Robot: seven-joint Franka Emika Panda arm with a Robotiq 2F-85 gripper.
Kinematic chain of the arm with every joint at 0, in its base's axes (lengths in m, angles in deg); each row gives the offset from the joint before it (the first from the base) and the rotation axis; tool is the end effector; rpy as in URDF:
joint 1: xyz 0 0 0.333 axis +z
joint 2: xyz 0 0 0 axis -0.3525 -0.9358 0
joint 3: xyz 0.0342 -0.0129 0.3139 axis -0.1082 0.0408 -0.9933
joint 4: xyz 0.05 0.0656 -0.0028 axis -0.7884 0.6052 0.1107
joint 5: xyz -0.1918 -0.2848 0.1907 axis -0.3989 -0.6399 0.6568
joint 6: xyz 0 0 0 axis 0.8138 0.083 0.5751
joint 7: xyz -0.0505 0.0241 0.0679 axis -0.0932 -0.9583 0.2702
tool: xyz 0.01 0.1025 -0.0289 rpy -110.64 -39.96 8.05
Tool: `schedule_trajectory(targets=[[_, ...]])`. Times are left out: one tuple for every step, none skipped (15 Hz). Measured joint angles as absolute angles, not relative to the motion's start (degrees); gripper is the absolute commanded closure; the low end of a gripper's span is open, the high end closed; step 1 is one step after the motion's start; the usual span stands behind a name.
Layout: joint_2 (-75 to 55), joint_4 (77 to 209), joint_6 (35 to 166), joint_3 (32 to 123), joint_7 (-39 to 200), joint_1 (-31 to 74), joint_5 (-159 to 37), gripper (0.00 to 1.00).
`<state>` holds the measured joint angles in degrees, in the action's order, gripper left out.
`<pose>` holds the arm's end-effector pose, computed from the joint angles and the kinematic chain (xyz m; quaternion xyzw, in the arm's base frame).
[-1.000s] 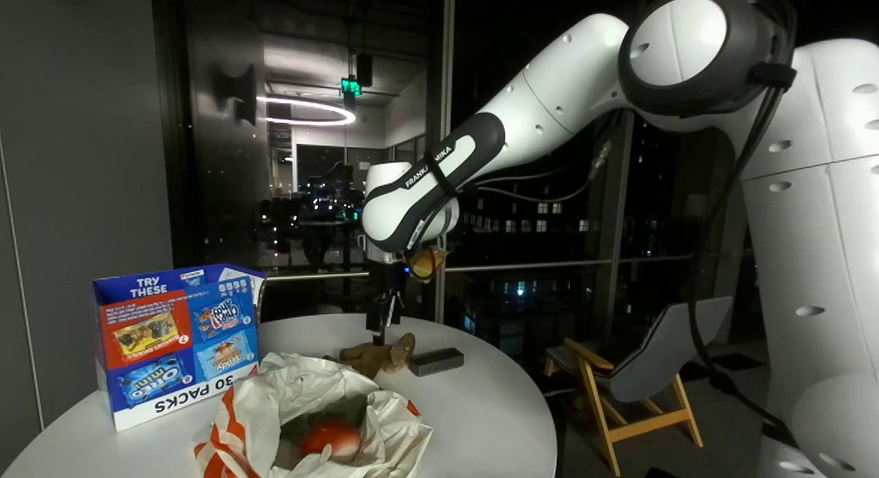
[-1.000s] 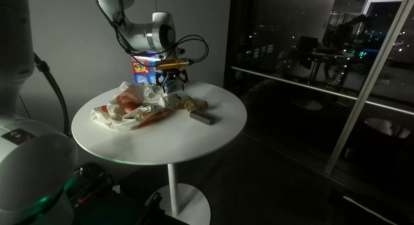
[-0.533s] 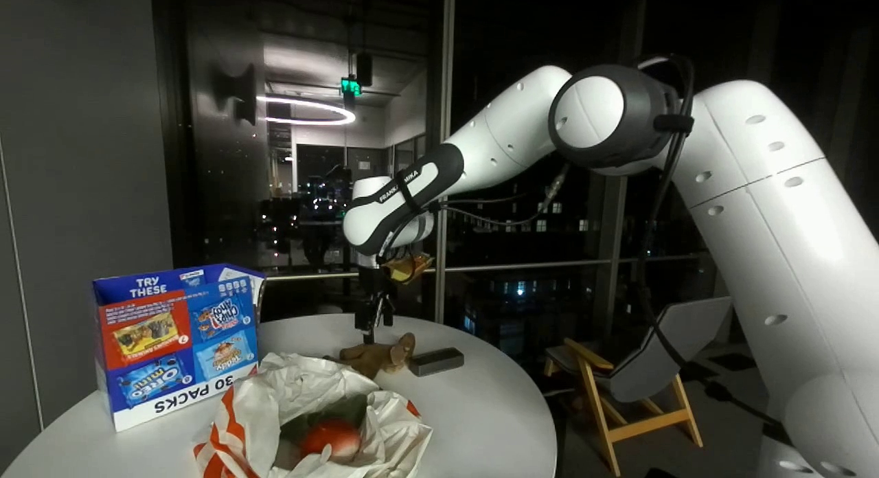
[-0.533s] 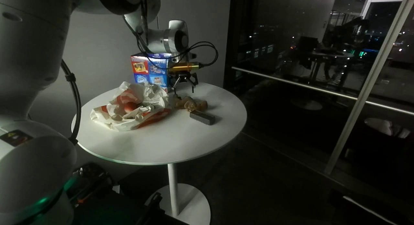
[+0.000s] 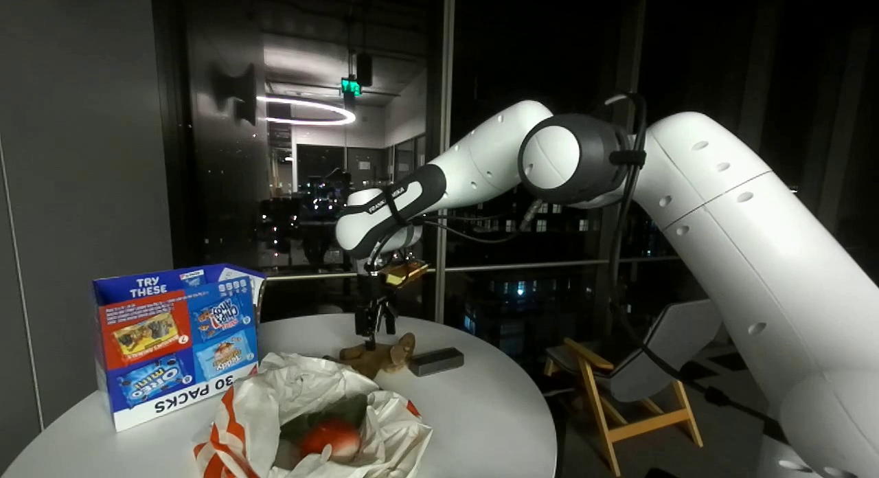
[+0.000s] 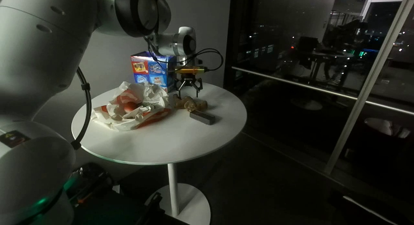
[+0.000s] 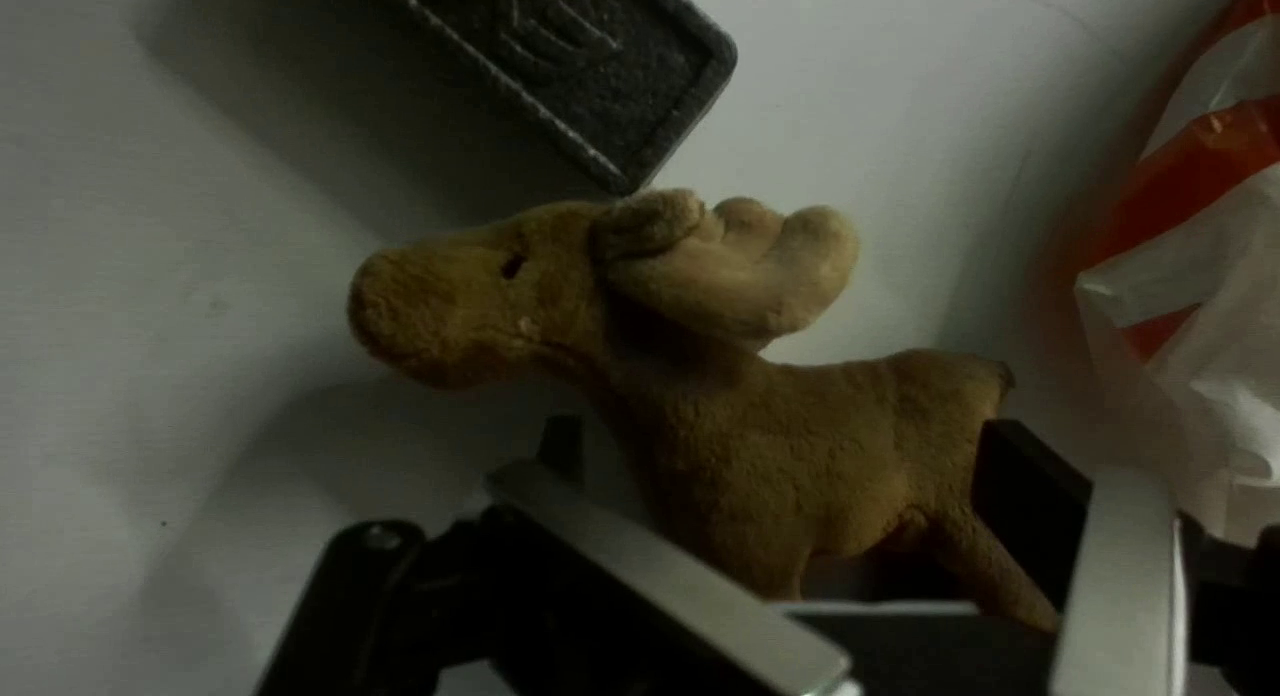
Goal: Put the horse and the grey thing into the carrier bag and move it to the right
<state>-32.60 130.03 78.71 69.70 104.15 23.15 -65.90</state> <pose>0.7148 0.0582 0.2987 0.9681 0.2418 -0.0549 0.0350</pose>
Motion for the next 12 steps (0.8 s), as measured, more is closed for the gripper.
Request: schedule_trajectory(targets=[[-33.8, 128.7, 77.6, 69.6, 104.2, 23.1, -65.9, 0.00], [-34.9, 127.7, 77.2, 69.5, 104.3, 23.2, -65.9, 0.00], [-36.0, 126.7, 77.1, 69.3, 104.7, 23.2, -65.9, 0.00], [-36.9, 125.8, 77.3, 69.2, 105.2, 23.2, -65.9, 0.00], [-37.9, 125.0, 77.6, 69.1, 105.7, 23.2, -65.9, 0.00], [-38.8, 124.1, 77.7, 69.1, 106.1, 23.2, -65.9, 0.25], [-39.4, 123.4, 77.6, 69.1, 106.4, 23.2, -66.0, 0.26], [-40.0, 122.7, 77.4, 69.1, 106.5, 23.2, -66.0, 0.34], [-40.5, 122.2, 77.2, 69.1, 106.5, 23.2, -65.9, 0.42], [-40.7, 121.7, 77.0, 69.1, 106.5, 23.2, -65.9, 0.51], [-40.8, 121.4, 76.9, 69.0, 106.5, 23.2, -65.9, 0.58], [-40.8, 121.1, 76.6, 69.0, 106.5, 23.3, -65.9, 0.64]])
